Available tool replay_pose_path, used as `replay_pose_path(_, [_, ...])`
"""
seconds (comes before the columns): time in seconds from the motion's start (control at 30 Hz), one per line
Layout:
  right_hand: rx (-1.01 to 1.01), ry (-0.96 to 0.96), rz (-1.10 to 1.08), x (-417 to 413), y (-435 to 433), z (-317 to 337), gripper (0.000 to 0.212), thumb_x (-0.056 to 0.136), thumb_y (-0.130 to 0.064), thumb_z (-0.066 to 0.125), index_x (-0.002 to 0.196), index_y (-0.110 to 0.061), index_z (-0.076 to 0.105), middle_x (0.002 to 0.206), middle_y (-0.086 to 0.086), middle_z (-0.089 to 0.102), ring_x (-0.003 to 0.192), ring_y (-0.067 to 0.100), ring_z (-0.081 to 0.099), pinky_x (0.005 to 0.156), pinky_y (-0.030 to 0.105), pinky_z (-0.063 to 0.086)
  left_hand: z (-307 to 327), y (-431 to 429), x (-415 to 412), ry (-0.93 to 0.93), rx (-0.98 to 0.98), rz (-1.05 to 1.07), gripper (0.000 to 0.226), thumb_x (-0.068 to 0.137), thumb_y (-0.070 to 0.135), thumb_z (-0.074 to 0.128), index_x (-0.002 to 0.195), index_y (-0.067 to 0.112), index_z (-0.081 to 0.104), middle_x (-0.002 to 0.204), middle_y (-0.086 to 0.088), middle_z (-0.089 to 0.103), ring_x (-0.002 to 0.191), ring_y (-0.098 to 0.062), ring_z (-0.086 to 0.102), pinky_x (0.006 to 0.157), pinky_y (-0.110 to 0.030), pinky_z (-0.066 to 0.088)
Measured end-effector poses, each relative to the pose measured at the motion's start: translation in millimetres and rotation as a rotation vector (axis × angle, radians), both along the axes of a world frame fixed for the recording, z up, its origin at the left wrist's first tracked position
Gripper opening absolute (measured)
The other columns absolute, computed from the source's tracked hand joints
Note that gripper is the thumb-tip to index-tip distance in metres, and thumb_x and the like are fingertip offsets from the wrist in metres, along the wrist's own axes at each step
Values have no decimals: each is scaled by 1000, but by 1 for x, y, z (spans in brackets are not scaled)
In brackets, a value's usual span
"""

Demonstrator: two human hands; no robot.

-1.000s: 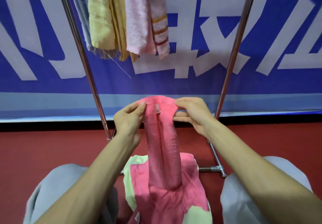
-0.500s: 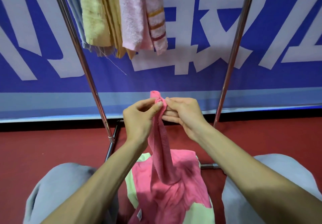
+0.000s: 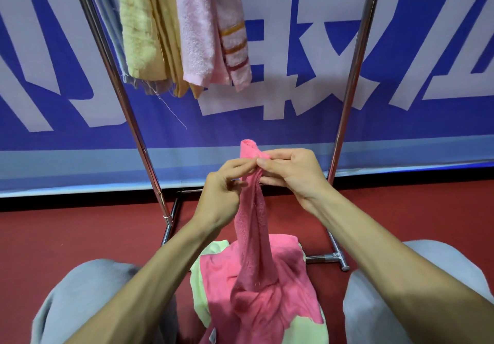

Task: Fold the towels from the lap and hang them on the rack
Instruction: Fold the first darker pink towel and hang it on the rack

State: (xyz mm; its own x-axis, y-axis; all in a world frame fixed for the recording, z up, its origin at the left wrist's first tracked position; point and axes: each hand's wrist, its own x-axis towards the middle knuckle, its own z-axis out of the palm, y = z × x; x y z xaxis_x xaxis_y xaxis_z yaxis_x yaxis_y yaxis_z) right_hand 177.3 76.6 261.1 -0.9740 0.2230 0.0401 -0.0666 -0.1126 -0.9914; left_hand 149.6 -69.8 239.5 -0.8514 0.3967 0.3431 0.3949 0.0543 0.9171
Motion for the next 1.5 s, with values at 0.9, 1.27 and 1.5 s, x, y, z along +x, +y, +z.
replay_pose_path(0.9, [539,235,152,6,22,14,8,89,-8,62,97,-6,64,82,0,66,78,7,59,77,23,49,22,-19,-10,108,-85,59,16,80,21,75,79,6,70,78,-15,70,70,-12,58,69,-44,52])
replay_pose_path(1.27, [429,217,-16,5,14,24,11,86,-2,65,96,-5,69,79,6,68,70,5,62,68,24,55,26,-20,-8,-75,53,-15,25,85,27,69,94,4,71,88,-8,72,78,-11,61,69,-35,51])
replay_pose_path(1.5, [591,295,-222,-9,10,80,21,90,-9,62,107,-8,72,86,-2,71,78,7,63,84,43,56,76,-12,-20,-23,172,15,14,91,20,61,99,15,71,85,1,71,74,-7,60,66,-25,49])
